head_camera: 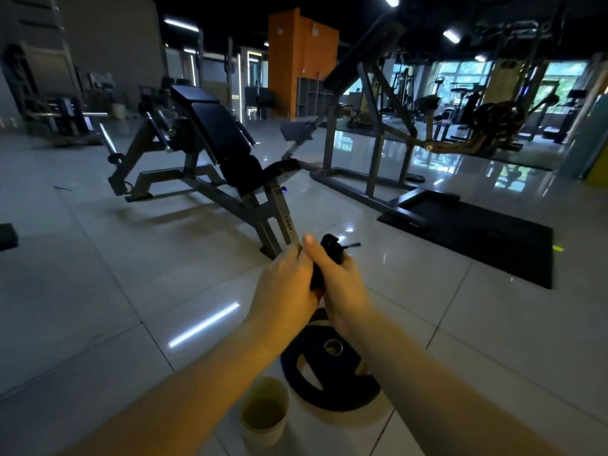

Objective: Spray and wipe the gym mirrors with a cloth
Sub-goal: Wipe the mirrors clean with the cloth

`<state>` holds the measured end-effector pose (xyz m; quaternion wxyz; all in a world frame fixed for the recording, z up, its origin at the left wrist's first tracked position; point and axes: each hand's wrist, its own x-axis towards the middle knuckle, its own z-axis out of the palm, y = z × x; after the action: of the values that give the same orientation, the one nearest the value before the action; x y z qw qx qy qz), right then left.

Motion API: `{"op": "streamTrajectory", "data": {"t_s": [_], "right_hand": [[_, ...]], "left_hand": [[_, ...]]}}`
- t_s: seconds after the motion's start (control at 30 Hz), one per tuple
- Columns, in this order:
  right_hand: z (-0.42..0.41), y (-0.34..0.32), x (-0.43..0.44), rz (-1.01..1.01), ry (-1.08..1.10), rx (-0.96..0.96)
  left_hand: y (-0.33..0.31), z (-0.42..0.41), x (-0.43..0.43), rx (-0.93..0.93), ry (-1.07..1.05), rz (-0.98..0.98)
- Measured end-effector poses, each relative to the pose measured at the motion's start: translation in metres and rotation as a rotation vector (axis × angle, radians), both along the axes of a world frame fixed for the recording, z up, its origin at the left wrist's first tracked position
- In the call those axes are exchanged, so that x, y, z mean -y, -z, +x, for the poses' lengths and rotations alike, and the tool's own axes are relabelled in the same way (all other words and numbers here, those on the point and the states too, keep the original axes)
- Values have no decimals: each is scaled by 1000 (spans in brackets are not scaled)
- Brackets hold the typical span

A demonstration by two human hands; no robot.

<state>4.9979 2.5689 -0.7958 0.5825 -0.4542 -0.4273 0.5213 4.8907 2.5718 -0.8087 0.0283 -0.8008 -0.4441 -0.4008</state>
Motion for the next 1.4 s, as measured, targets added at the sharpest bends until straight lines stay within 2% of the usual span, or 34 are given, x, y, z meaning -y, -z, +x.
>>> {"op": "streamTrajectory", "data": {"t_s": [0.1, 0.23, 0.37, 0.53, 0.7, 0.8, 0.9, 1.0, 1.1, 1.13, 1.2, 1.27, 1.33, 1.4], "right_hand": [[4, -1, -23, -95, 162, -130], [5, 4, -44, -180, 169, -358], [-2, 12, -62, -227, 148, -496], [-8, 22, -71, -228, 82, -334], [-5, 21, -69, -178, -168, -255], [-6, 17, -64, -126, -289, -254], [-9, 16, -60, -107, -366, -256], [-7, 18, -63, -136, -415, -273], [-2, 17, -66, -101, -299, -279], [0, 16, -67, -88, -216, -287], [1, 17, -70, -96, 20, -335], [-1, 20, -74, -128, 250, -388], [-10, 21, -73, -170, 384, -420], [-25, 21, -67, -206, 403, -453]], "left_hand": [[17, 12, -5, -30, 22, -5], [30, 13, -14, 80, -48, -101], [32, 5, -24, 103, -147, -293], [30, -12, -39, 169, -107, -660], [17, -39, -53, 328, 102, -1062], [19, -57, -57, 493, 281, -1309], [26, -68, -59, 626, 387, -1428], [23, -65, -54, 501, 351, -1381], [23, -49, -47, 419, 120, -1154], [29, -43, -43, 398, 22, -996], [44, -33, -31, 338, -103, -560], [58, -22, -17, 136, -111, -215], [68, -12, -12, -46, -110, -158], [73, -8, -12, -1, -112, -234]]}}
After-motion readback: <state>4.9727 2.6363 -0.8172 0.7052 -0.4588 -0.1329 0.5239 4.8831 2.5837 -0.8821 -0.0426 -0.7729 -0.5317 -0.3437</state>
